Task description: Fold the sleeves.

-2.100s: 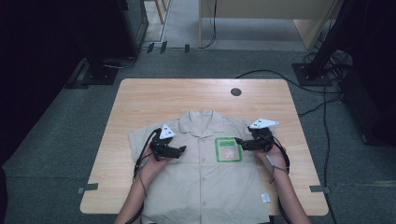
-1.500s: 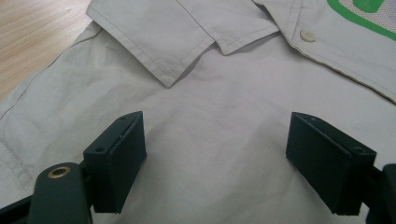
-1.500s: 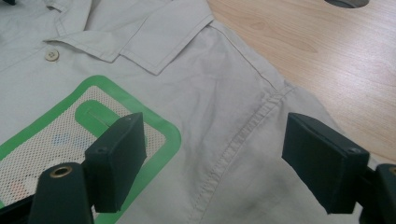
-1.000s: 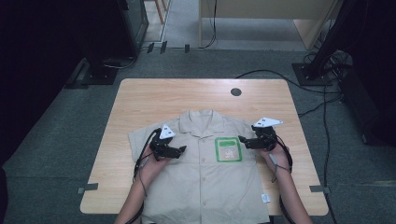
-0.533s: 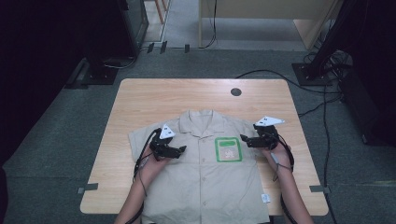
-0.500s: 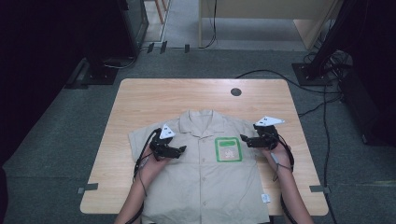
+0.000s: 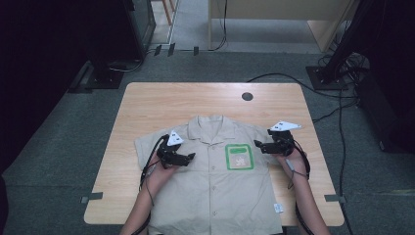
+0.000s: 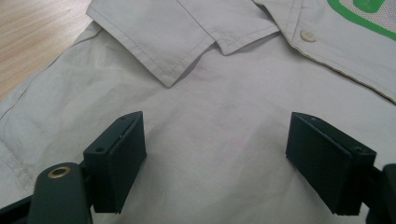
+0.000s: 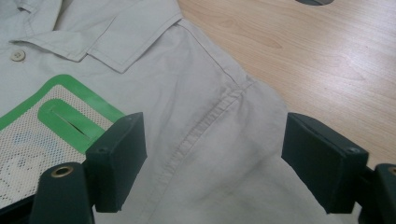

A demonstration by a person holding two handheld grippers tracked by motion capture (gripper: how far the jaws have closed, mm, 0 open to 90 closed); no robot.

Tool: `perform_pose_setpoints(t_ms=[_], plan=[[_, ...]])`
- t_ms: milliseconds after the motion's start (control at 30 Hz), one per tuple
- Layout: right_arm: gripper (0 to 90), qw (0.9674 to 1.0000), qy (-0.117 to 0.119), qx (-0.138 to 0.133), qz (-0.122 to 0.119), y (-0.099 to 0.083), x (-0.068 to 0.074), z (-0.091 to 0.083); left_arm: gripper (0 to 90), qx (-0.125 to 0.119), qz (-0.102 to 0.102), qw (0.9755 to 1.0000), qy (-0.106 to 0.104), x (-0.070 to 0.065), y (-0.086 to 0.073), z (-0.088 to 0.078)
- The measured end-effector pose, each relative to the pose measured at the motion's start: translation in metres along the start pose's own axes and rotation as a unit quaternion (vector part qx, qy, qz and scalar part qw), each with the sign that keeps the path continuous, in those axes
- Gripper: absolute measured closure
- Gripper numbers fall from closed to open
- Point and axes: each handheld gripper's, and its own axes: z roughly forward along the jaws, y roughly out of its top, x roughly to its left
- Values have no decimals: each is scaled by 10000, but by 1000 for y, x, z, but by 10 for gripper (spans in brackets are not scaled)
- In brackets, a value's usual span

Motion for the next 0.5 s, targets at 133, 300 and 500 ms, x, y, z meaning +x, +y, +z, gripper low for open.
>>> perform_pose_setpoints(t_ms=[133,300,500], plan=[[218,10000,-12,2,-22,0,-2,-1,202,-1,2,10000,-1,0,0,0],[218,10000,-31,-20,-1,0,-5,-3,202,0,2,10000,-1,0,0,0],[218,10000,-64,-19,-12,-1,-9,-4,201,0,2,10000,0,0,0,0]])
